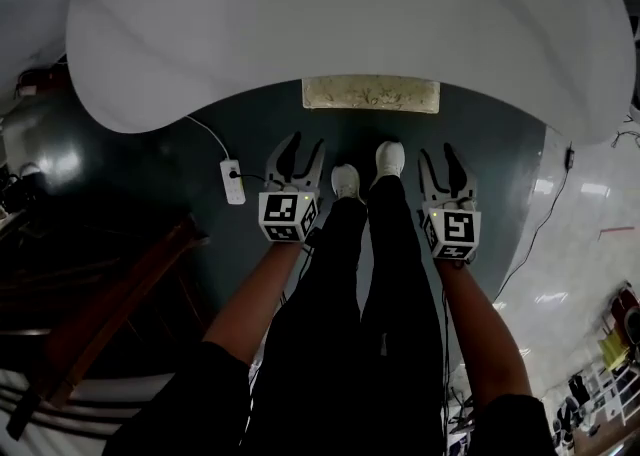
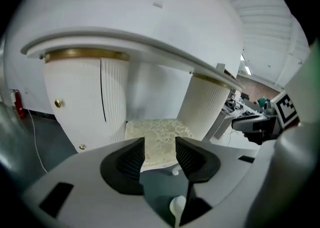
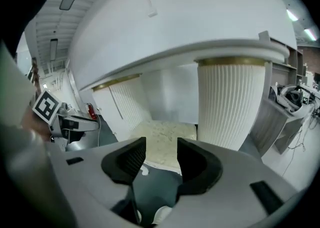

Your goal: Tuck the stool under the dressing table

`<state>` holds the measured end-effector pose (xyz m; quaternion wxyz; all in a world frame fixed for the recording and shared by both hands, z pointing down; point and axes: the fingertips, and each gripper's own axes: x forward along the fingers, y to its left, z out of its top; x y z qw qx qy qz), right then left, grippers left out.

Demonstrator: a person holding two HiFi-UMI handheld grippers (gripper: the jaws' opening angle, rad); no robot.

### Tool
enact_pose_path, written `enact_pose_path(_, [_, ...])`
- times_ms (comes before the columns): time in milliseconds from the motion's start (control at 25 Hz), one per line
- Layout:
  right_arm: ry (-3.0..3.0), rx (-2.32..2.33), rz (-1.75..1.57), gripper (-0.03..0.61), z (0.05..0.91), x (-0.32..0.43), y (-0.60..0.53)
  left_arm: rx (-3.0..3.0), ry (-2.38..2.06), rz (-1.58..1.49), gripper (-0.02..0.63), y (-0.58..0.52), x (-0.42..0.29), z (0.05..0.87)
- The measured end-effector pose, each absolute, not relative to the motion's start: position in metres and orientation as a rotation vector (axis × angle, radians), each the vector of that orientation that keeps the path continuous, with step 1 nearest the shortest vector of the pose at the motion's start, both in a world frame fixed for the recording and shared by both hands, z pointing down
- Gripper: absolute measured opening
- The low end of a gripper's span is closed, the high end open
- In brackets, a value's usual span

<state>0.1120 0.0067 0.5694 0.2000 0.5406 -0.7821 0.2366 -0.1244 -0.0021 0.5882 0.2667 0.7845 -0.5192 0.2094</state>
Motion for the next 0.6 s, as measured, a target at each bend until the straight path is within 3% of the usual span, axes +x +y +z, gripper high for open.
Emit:
enact_pose_path(360, [-2.359, 1.479, 0.606, 0.199, 0.371, 0.061, 0.042, 2.307, -1.375, 0.372, 0.199, 0.039, -0.070, 0.359])
enact_pose_path(600, [-2.387, 1.650, 0.634, 0.199, 0.262, 0.076, 0.044, 2.472, -1.364, 0.300, 0.199, 0.065, -0.062, 0.241])
